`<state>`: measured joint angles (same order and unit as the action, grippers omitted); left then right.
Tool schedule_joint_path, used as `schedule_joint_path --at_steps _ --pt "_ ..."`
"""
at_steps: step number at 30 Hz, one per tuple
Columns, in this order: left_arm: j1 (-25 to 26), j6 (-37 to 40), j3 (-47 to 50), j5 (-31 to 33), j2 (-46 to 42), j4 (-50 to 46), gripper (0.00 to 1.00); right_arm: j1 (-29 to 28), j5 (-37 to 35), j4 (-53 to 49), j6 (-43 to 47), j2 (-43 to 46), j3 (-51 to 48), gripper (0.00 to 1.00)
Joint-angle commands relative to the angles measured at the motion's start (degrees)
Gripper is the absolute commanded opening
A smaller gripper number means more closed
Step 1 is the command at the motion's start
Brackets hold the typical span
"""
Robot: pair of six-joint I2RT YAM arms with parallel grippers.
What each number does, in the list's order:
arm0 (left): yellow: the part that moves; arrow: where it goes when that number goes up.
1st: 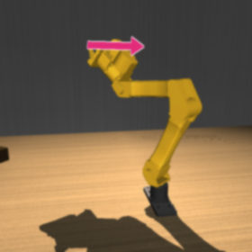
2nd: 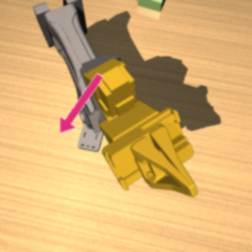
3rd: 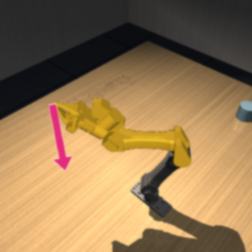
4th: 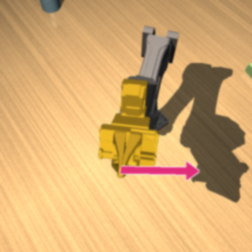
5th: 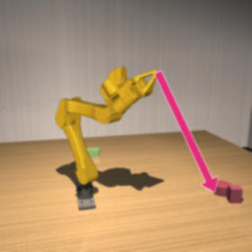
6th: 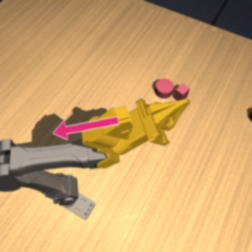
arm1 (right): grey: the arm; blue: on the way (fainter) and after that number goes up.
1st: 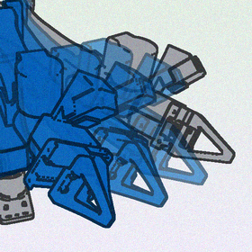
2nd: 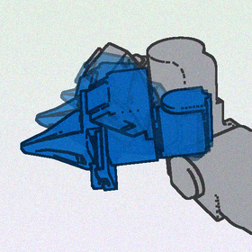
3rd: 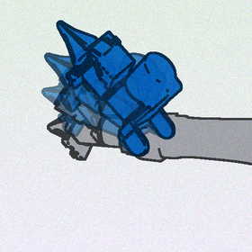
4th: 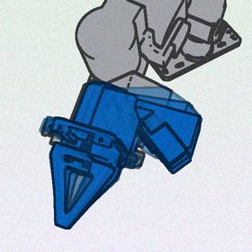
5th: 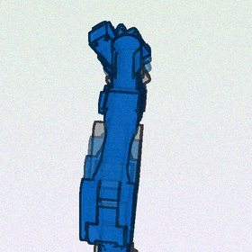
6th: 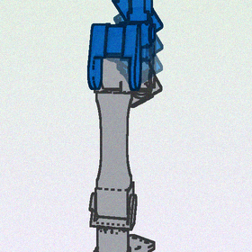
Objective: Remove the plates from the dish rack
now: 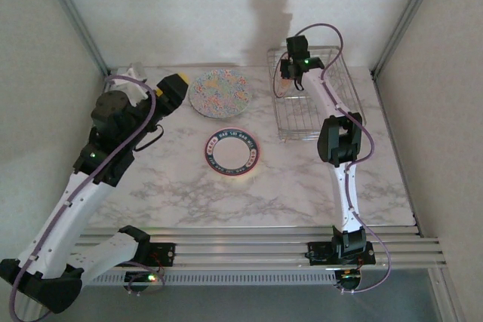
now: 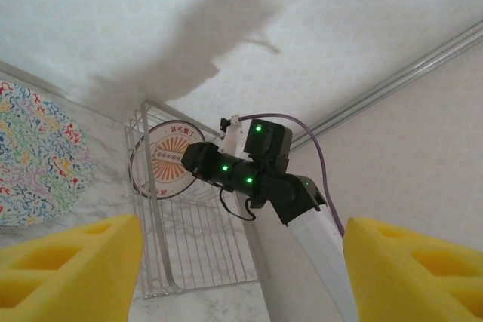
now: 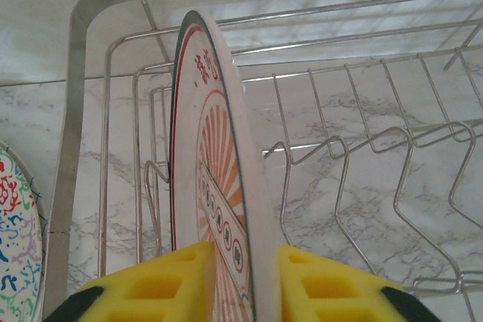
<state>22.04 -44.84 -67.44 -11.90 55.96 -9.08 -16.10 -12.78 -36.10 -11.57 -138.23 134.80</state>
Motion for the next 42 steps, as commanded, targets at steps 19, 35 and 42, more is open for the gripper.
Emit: schedule_joint_path --at_steps 19,35,42 --pt "0.37 0.15 0.50 -0.38 0.60 0.23 0.71 -3.90 -14.38 1.09 5.03 -0.11 4.36 0.00" --pt "0.30 0.06 0.23 -1.87 2.12 1.49 0.71 -7.46 -30.03 10.05 13.95 10.47 -0.40 0.00" --pt "0.31 0.56 -0.83 -4.54 5.43 3.06 0.71 -7.51 -29.02 12.15 14.70 19.57 -4.87 0.00"
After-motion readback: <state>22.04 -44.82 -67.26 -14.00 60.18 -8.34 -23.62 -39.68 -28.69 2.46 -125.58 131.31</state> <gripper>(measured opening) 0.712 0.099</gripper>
